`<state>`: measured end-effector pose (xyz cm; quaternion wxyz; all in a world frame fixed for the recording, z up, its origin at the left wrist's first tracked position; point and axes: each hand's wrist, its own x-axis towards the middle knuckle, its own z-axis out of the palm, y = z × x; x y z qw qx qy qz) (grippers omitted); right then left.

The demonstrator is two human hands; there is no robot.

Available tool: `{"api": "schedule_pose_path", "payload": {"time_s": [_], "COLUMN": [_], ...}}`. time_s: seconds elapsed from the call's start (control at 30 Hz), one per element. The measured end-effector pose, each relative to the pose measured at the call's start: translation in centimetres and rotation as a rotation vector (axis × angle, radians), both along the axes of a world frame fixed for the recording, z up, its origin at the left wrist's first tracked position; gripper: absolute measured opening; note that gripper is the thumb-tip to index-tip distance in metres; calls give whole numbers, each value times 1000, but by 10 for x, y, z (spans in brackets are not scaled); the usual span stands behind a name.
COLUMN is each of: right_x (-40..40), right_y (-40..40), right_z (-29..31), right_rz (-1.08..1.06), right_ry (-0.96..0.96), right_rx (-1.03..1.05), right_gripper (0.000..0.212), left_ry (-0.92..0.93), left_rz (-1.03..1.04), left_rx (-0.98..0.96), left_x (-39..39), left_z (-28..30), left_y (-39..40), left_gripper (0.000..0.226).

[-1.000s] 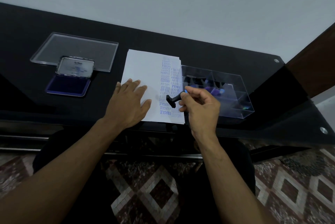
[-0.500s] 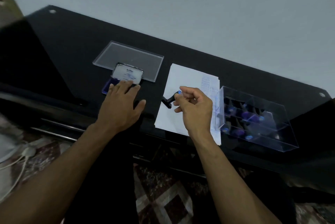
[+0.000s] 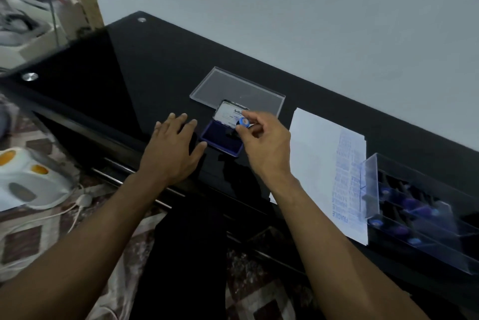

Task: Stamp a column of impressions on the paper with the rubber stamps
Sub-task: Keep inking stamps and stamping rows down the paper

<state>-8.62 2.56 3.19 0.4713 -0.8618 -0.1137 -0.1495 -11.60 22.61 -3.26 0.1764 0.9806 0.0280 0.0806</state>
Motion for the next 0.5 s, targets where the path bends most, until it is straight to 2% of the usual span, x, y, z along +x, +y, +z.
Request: {"api": "schedule_pose_path", "payload": {"time_s": [0.23, 0.5], "right_x": [15, 23], "right_y": [17, 22], "right_z": [-7, -10], "right_rz": [57, 55], "right_ry": [-100, -70], "right_rx": [-123, -214], "right_gripper": [19, 23], "left_ry": [-4, -22], "left_rz": [-3, 2], "left_rx": [55, 95], "left_x": [13, 14], "left_z": [-10, -15], "left_y": [11, 10], "left_gripper": [72, 69]}}
